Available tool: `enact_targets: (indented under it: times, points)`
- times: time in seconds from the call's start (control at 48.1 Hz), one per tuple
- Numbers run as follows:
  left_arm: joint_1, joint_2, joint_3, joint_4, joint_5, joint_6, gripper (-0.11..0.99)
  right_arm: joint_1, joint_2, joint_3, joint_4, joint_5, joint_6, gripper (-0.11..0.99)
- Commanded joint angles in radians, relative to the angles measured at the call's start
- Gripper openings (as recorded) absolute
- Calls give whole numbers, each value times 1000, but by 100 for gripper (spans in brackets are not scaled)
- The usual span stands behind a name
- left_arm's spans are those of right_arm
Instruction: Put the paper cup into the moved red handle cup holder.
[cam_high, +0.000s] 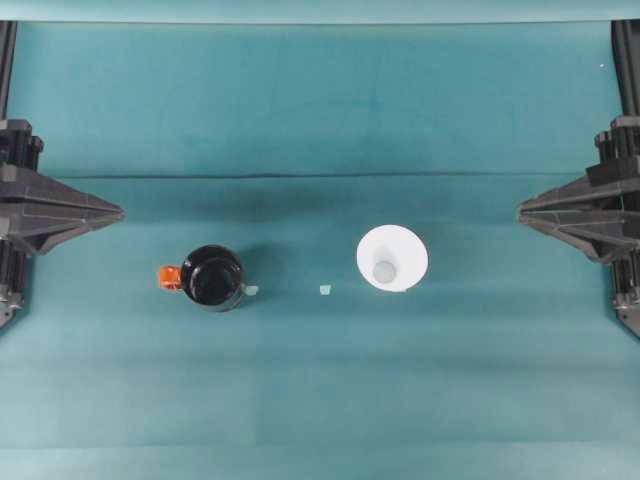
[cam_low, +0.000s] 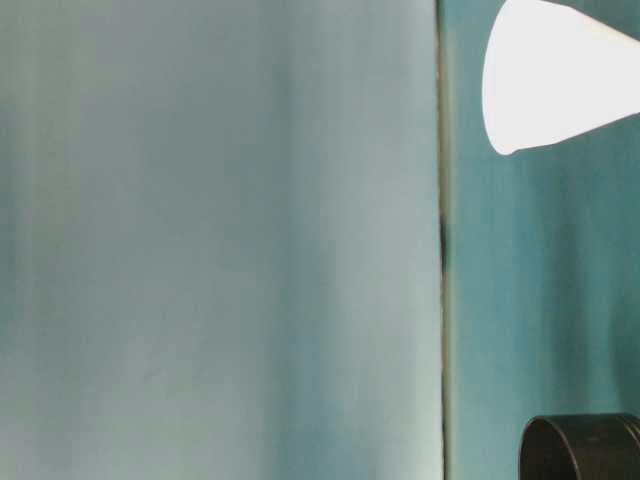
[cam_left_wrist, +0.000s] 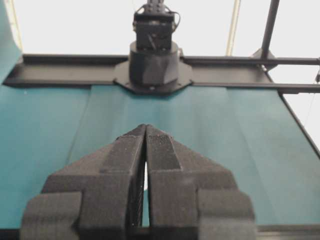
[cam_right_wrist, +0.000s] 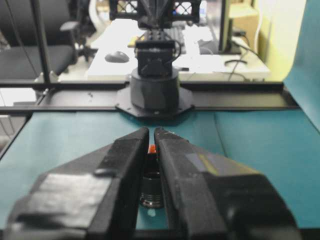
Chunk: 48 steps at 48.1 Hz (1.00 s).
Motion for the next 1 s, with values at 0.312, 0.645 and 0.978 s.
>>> enact_targets:
  times: [0.312, 0.645, 0.978]
  points:
    - [-9, 21, -67, 12, 144, -3, 3, 5, -17, -35, 31, 215, 49, -11]
    - [-21, 48, -89, 12, 321, -103, 3, 2, -57, -43, 32, 319, 60, -11]
    - [-37, 75, -149, 12, 658, -114, 3, -5, -55, -44, 32, 442, 109, -11]
